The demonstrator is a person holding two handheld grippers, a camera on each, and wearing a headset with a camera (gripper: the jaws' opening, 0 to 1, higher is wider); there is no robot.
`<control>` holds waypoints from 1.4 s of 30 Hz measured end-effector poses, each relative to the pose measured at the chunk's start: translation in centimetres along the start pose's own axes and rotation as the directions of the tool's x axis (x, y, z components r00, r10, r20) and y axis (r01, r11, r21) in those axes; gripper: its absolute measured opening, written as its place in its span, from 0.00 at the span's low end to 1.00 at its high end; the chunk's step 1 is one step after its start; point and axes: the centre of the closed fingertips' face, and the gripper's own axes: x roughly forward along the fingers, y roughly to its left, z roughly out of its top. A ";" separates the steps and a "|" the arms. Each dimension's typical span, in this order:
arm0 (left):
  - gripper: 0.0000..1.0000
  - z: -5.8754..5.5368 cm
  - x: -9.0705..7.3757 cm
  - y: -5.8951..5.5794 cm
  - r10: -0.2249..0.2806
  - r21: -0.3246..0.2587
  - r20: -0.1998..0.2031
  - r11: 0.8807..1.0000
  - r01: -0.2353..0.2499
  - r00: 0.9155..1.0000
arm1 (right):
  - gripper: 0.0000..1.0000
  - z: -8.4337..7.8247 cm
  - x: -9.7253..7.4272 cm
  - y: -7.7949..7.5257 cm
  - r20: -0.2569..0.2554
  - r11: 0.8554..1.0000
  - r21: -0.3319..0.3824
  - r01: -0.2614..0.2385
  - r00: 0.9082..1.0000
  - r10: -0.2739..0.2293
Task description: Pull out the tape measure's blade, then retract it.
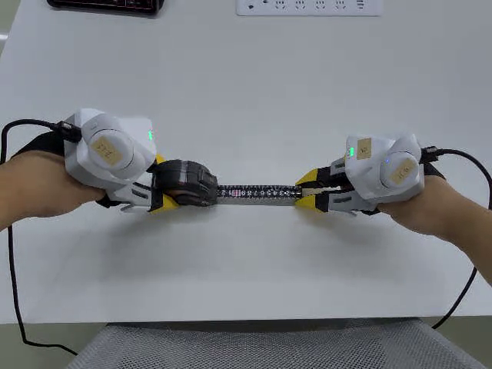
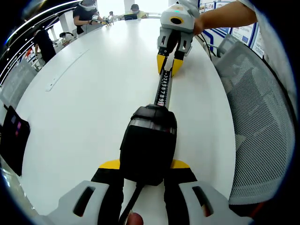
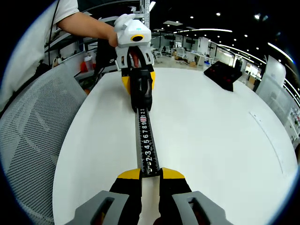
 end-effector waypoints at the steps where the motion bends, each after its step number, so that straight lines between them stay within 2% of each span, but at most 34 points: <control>1: 0.28 0.0 0.0 0.0 -0.001 -0.001 0.000 1.000 0.001 1.000 | 0.09 0.0 -0.1 0.0 -0.002 1.000 -0.002 0.001 1.000 -0.001; 42: 0.28 0.0 0.0 -0.1 0.006 0.000 -0.005 1.000 -0.006 1.000 | 0.09 -3.7 -4.4 -0.8 -0.107 1.000 -0.007 0.016 0.994 -0.017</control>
